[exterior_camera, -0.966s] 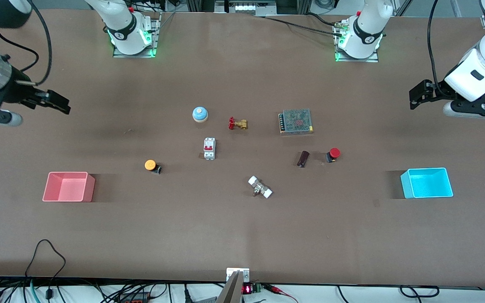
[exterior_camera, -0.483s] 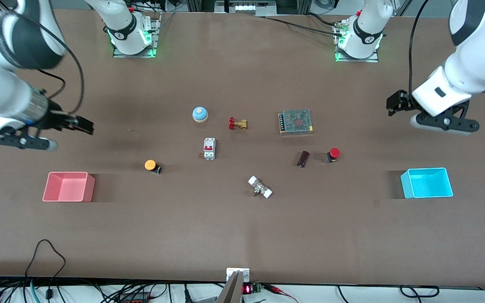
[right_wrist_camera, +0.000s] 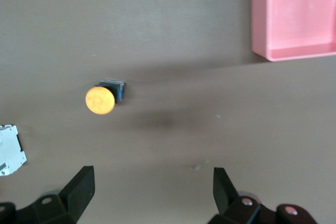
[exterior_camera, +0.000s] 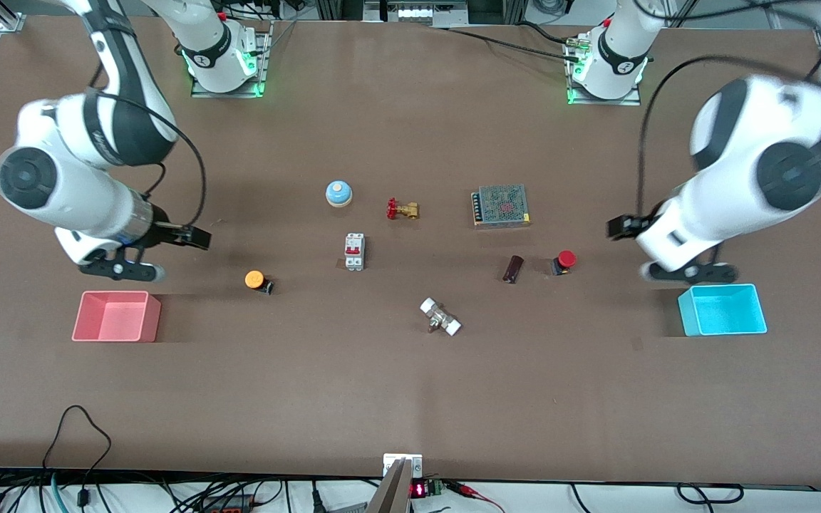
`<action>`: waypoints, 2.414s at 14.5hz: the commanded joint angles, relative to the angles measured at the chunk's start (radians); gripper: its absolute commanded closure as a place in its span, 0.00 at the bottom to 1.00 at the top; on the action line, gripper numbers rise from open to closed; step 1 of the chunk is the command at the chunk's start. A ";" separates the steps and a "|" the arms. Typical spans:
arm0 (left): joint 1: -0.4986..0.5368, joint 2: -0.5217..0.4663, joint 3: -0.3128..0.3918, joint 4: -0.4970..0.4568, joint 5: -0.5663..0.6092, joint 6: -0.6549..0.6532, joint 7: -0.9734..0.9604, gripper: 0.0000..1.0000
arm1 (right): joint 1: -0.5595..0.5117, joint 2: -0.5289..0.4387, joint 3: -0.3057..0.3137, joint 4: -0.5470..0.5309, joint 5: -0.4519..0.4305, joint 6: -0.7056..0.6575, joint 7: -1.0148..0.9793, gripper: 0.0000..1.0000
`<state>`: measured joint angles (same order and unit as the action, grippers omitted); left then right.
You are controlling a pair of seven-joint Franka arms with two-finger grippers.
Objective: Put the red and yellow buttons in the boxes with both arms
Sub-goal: 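Reach the right gripper to the yellow button while the left gripper reaches the red button, then grasp the yellow button with the right gripper while the left gripper grasps the red, then carry the yellow button to the pink box while the left gripper carries red to cyan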
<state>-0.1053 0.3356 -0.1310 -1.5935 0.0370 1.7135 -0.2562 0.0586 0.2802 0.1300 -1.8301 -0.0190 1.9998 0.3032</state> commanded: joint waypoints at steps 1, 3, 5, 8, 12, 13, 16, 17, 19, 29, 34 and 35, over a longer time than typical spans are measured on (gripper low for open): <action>-0.007 0.055 0.004 -0.026 0.003 0.099 -0.052 0.01 | 0.033 0.025 -0.003 -0.041 -0.004 0.100 0.049 0.00; -0.007 0.054 0.004 -0.149 0.003 0.272 -0.083 0.01 | 0.052 0.065 -0.003 -0.043 -0.007 0.161 0.059 0.00; -0.028 0.052 0.004 -0.250 0.004 0.407 -0.135 0.01 | 0.056 0.105 -0.003 -0.046 -0.030 0.220 0.059 0.00; -0.030 0.052 0.004 -0.360 0.024 0.573 -0.149 0.01 | 0.075 0.146 -0.003 -0.046 -0.042 0.270 0.059 0.00; -0.042 0.069 0.004 -0.469 0.024 0.739 -0.193 0.00 | 0.081 0.195 -0.003 -0.046 -0.042 0.333 0.132 0.00; -0.043 0.072 0.004 -0.482 0.024 0.768 -0.193 0.00 | 0.082 0.204 -0.003 -0.046 -0.042 0.342 0.149 0.00; -0.047 0.106 0.004 -0.496 0.024 0.808 -0.195 0.00 | 0.102 0.234 -0.003 -0.044 -0.044 0.387 0.151 0.00; -0.051 0.115 0.004 -0.509 0.024 0.837 -0.195 0.00 | 0.105 0.246 -0.003 -0.044 -0.045 0.395 0.151 0.00; -0.054 0.131 0.004 -0.548 0.024 0.918 -0.195 0.01 | 0.106 0.260 -0.003 -0.044 -0.065 0.408 0.151 0.00; -0.054 0.132 0.004 -0.553 0.024 0.936 -0.192 0.84 | 0.109 0.278 -0.003 -0.044 -0.067 0.424 0.148 0.65; -0.041 0.066 0.014 -0.473 0.024 0.748 -0.163 0.87 | 0.101 0.248 -0.004 -0.031 -0.065 0.398 0.122 0.85; -0.033 0.054 0.020 -0.432 0.024 0.660 -0.131 0.86 | 0.090 0.213 -0.004 -0.015 -0.064 0.345 0.117 0.85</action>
<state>-0.1522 0.4480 -0.1201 -2.0878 0.0410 2.5289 -0.4214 0.1596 0.5529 0.1284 -1.8625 -0.0755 2.4105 0.4307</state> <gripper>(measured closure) 0.612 0.595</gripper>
